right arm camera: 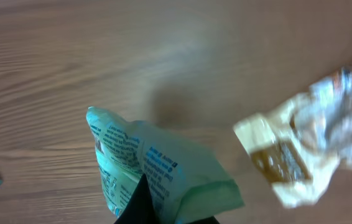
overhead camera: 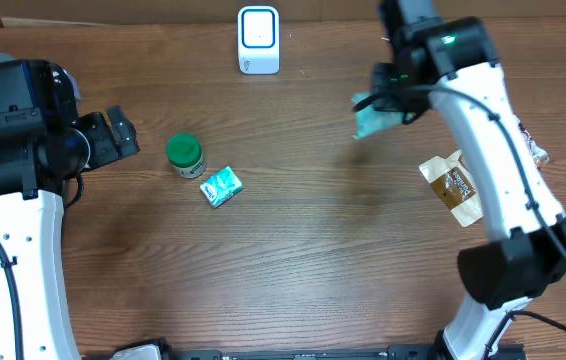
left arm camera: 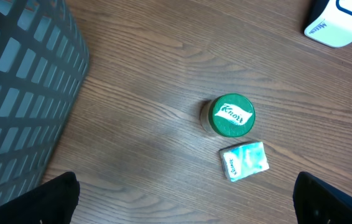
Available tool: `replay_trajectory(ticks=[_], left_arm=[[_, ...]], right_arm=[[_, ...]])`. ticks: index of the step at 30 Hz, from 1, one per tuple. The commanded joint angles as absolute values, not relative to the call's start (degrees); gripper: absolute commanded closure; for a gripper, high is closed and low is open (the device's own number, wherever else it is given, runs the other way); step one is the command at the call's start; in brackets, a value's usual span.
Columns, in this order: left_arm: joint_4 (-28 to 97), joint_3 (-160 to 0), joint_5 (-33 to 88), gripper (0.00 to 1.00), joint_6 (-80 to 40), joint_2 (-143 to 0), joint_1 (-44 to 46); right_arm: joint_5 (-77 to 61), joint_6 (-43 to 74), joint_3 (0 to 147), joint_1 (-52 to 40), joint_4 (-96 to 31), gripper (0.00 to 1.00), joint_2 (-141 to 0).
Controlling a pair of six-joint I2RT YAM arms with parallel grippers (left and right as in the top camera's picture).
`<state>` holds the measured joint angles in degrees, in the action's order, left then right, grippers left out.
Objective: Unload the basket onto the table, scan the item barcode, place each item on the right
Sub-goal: 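Carry the green tissue pack right and lower it beside the bread bag, then open the right gripper and release the green tissue pack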
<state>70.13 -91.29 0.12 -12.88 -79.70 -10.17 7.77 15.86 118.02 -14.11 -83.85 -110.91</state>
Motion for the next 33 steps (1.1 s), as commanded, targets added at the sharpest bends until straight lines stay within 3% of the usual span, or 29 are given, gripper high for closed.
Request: replay_trajectory(ticks=[1, 11, 18, 19, 21, 24, 26, 33], left_arm=[[70.08, -91.64, -0.6, 0.0, -11.55, -78.7, -10.48], [70.08, -91.64, -0.6, 0.0, -11.55, -78.7, -10.48], [70.08, -91.64, -0.6, 0.0, -11.55, -78.7, -10.48], [70.08, -91.64, -0.6, 0.01, -11.55, -78.7, -10.48], [70.08, -91.64, -0.6, 0.0, -11.55, -78.7, -10.48], [70.08, -91.64, -0.6, 0.0, -11.55, -78.7, -10.48], [70.08, -91.64, -0.6, 0.0, -11.55, -78.7, -10.48], [70.08, -91.64, -0.6, 0.0, -11.55, -78.7, -10.48]], right_arm=[[-1.5, 19.68, 112.68, -5.56, -82.24, 0.96, -110.39], [-2.68, 19.53, 92.82, 12.4, -66.63, 0.96, -110.39], [-2.66, 19.51, 91.09, 18.7, -66.74, 0.95, -110.37], [-2.66, 19.51, 91.09, 19.2, -66.89, 0.86, -110.37], [-2.68, 19.51, 91.09, 20.05, -67.42, 0.48, -110.37], [-2.66, 19.49, 91.13, 20.56, -68.42, 0.08, -110.37], [-2.66, 19.51, 91.31, 20.56, -69.28, 0.0, -110.37], [-2.74, 19.51, 97.89, 20.29, -76.9, 0.0, -110.1]])
